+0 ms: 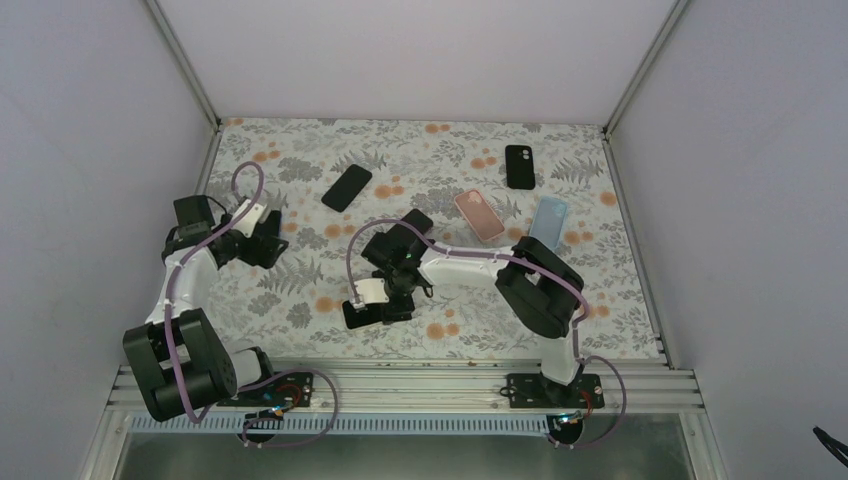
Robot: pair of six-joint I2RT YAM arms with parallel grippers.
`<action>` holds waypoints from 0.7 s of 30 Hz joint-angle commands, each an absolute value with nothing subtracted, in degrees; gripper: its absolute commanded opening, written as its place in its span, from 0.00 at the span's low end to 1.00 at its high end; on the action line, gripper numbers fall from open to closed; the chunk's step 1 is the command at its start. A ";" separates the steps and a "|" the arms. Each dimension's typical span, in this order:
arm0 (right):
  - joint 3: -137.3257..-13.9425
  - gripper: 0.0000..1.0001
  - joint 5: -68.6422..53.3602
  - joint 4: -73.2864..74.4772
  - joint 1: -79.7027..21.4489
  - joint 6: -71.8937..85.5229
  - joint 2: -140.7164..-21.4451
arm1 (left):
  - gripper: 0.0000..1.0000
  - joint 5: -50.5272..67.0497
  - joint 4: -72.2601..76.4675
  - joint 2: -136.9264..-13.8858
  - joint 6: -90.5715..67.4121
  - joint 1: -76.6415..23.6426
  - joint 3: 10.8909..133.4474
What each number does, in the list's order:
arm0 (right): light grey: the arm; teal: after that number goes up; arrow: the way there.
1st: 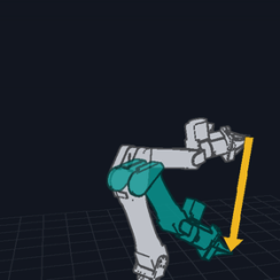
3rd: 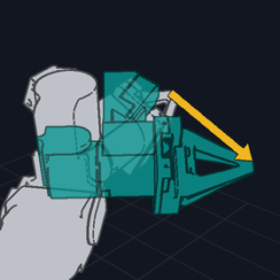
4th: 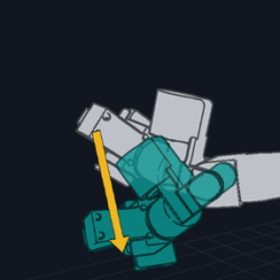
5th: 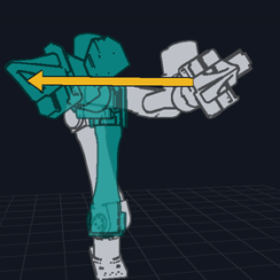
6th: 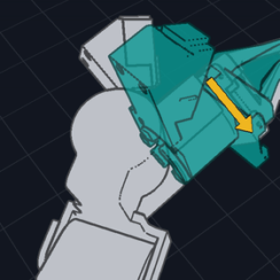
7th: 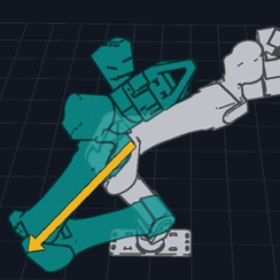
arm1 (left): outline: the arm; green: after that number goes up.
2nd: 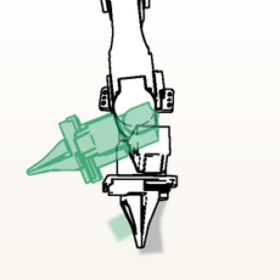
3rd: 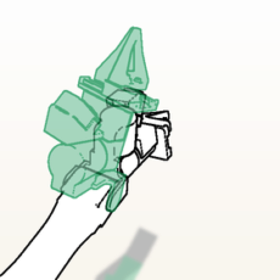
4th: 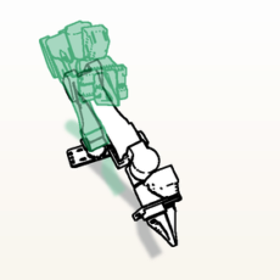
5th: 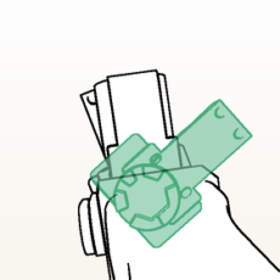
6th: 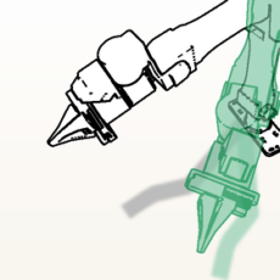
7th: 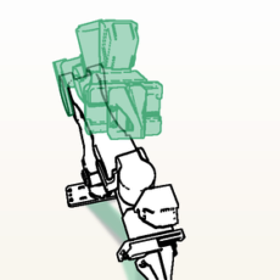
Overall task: Take the phone out of the phone case
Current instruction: Pick up the phone at the center of the board.
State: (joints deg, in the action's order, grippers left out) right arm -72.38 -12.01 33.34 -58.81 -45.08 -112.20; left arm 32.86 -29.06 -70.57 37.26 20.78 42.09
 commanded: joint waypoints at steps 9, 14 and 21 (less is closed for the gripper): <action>-73.24 0.67 -5.29 29.15 -54.98 -39.10 -104.36 | 1.00 45.57 -42.09 -77.19 38.94 19.09 54.16; -77.22 0.67 -2.09 27.33 -51.46 -37.13 -102.30 | 1.00 51.02 -49.86 -85.45 36.90 13.88 62.01; -81.93 0.64 2.26 24.59 -50.14 -35.23 -102.20 | 1.00 61.42 -60.46 -99.05 40.39 9.11 71.72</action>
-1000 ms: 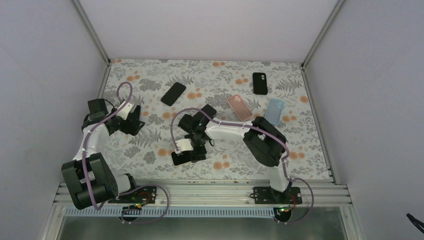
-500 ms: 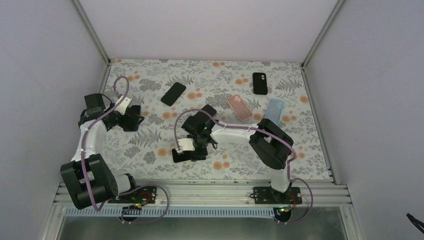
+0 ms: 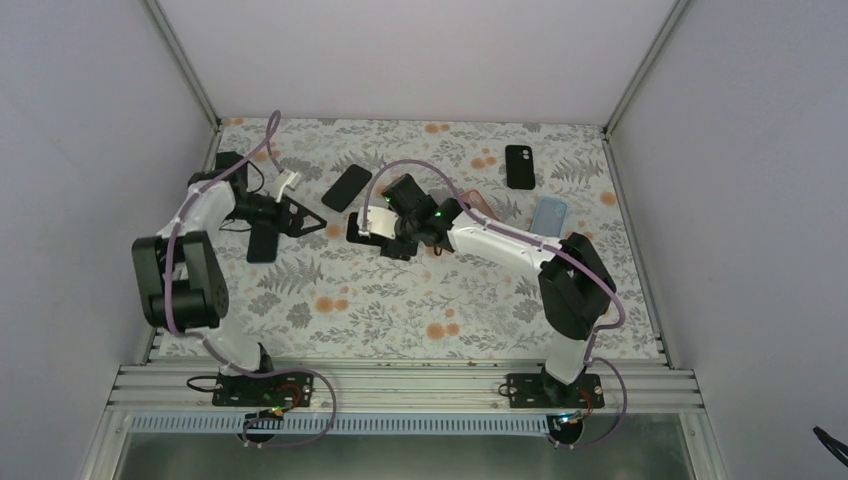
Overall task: Take the phone out of the phone case
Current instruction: Pick up the phone at the center of the board.
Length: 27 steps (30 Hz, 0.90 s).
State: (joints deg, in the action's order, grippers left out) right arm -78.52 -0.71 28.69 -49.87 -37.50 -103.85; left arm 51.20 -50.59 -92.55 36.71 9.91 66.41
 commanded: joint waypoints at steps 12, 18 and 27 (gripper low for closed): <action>-90.33 0.64 2.99 25.34 -50.31 -34.33 -107.45 | 1.00 72.59 -77.78 -113.75 53.42 8.10 82.21; -94.90 0.64 2.33 26.43 -50.47 -35.16 -110.98 | 1.00 72.91 -77.69 -113.07 53.40 7.56 82.64; -97.56 0.64 1.37 26.76 -51.96 -35.09 -113.83 | 0.51 73.36 -77.78 -114.55 52.82 7.55 84.83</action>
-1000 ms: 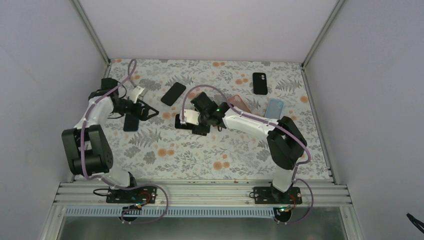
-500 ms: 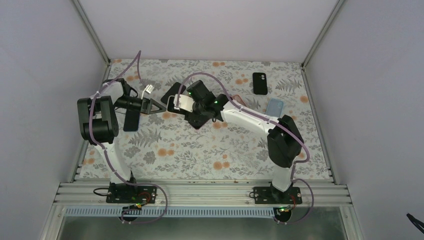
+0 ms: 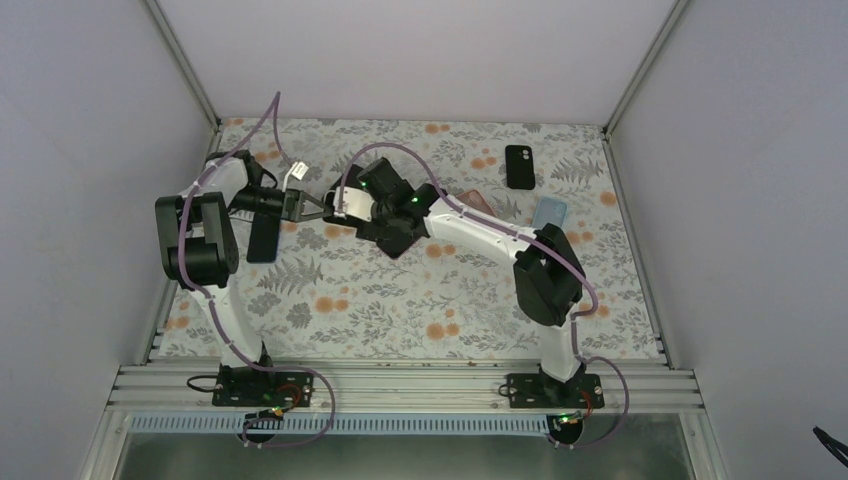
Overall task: Take the phone out of the phone case
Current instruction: Pick up the phone at the center of the board.
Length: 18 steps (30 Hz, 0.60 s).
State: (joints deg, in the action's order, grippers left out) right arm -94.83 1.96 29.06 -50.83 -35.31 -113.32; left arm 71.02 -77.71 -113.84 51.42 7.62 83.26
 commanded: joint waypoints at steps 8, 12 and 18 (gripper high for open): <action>-98.66 0.63 1.48 26.36 -52.12 -35.51 -114.48 | 0.18 73.70 -77.78 -114.96 53.17 7.33 84.22; -99.14 0.64 1.22 26.65 -52.26 -35.73 -114.54 | 0.02 73.81 -77.78 -114.64 53.22 7.12 84.28; -100.62 0.98 -7.00 34.39 -51.57 -37.24 -113.79 | 0.02 71.34 -77.78 -110.97 54.93 6.16 84.72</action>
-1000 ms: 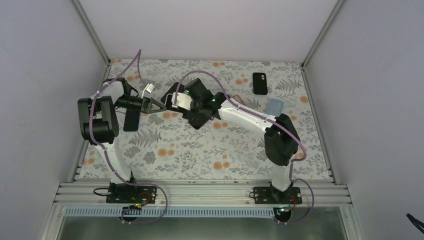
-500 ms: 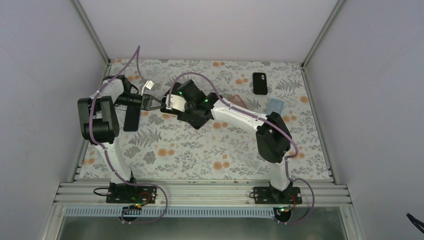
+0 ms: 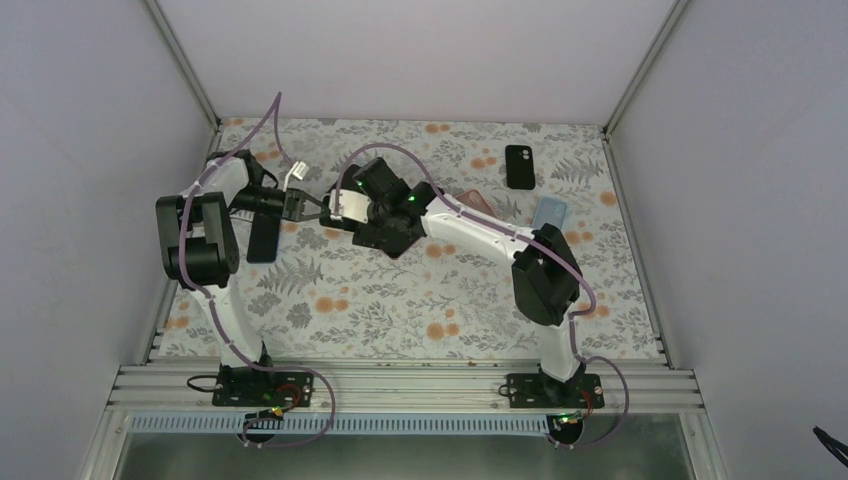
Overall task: Take the phone out of the phone case
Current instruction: Pick up the phone at the center of the board, then remove the phone case from the phone.
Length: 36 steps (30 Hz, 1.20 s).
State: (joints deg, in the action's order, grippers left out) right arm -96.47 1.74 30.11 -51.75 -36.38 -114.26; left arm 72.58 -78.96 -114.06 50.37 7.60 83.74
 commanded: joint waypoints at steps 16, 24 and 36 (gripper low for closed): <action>-102.56 1.00 -47.59 57.29 -32.73 -46.81 -105.21 | 0.02 58.53 -77.70 -92.32 65.40 -1.23 89.38; -101.49 1.00 -47.20 59.66 -32.75 -50.62 -106.74 | 0.02 55.86 -76.90 -90.65 62.08 -8.20 90.25; -97.74 0.99 -41.24 69.07 -32.95 -60.73 -108.92 | 0.02 46.32 -76.04 -88.87 56.44 -14.09 95.38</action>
State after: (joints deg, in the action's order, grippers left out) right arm -99.57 -43.46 67.16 -32.60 -58.02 -108.12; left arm 45.82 -76.79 -90.76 57.91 -12.82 92.12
